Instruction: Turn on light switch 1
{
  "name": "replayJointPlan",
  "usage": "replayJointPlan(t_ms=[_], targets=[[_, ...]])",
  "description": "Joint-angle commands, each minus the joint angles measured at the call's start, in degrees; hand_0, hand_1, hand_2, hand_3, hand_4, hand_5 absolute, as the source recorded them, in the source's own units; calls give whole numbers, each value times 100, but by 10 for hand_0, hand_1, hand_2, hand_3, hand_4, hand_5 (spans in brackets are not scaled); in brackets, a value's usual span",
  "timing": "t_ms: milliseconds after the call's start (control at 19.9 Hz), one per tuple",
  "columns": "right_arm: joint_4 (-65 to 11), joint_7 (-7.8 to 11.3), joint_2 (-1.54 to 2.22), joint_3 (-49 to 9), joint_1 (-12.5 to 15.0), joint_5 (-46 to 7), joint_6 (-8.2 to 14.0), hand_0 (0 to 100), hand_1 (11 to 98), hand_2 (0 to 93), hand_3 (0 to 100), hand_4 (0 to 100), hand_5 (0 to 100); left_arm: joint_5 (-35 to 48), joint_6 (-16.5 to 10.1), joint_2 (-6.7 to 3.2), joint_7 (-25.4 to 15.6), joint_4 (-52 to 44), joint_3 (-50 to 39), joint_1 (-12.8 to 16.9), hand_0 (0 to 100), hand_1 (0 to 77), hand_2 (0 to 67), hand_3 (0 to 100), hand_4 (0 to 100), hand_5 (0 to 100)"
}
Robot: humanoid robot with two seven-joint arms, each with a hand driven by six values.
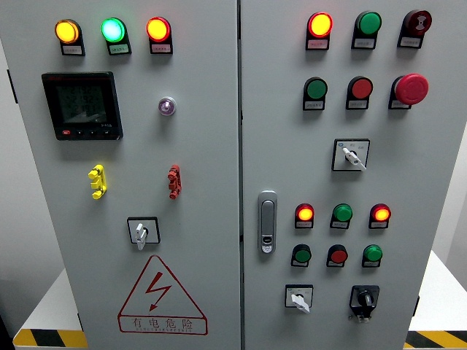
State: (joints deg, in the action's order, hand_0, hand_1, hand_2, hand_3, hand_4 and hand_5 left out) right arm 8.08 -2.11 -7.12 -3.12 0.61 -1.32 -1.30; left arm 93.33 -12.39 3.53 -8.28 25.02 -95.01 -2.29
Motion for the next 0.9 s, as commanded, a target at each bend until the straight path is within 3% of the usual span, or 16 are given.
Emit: replayJointPlan(t_ms=[0, 150, 201, 251, 351, 401, 451, 552, 852], targets=[[0, 0, 0, 5, 0, 0, -2, 0, 200, 0, 198, 194, 105, -305, 17, -19, -7, 659, 0, -35, 0, 150, 33, 0, 6, 47], [0, 0, 9, 5, 0, 0, -2, 0, 200, 0, 198, 194, 105, -394, 87, 34, 2, 1494, -70, -9, 0, 178, 67, 24, 79, 135], [0, 0, 9, -4, 0, 0, 7, 0, 200, 0, 198, 194, 105, -394, 174, 43, 2, 1740, -105, 0, 0, 196, 108, 76, 199, 203], [0, 0, 0, 5, 0, 0, -1, 0, 200, 0, 198, 194, 105, -385, 332, 60, 11, 2021, -158, 9, 0, 201, 127, 102, 235, 222], [0, 0, 0, 5, 0, 0, -2, 0, 200, 0, 198, 194, 105, -385, 404, 95, 37, 2557, -342, 18, 0, 243, 184, 297, 458, 317], [0, 0, 0, 5, 0, 0, 7, 0, 200, 0, 198, 194, 105, -385, 404, 95, 37, 2752, -395, 18, 0, 253, 201, 325, 490, 323], [0, 0, 0, -4, 0, 0, -1, 0, 200, 0, 198, 194, 105, -385, 404, 95, 37, 2962, -387, 18, 0, 270, 231, 424, 588, 370], [0, 0, 0, 5, 0, 0, -2, 0, 200, 0, 198, 194, 105, -385, 404, 95, 37, 3349, -360, 35, 0, 306, 264, 502, 645, 407], [0, 0, 0, 5, 0, 0, -1, 0, 196, 0, 198, 194, 104, -394, 369, 69, 81, 4773, -308, 220, 0, 357, 322, 672, 858, 703]])
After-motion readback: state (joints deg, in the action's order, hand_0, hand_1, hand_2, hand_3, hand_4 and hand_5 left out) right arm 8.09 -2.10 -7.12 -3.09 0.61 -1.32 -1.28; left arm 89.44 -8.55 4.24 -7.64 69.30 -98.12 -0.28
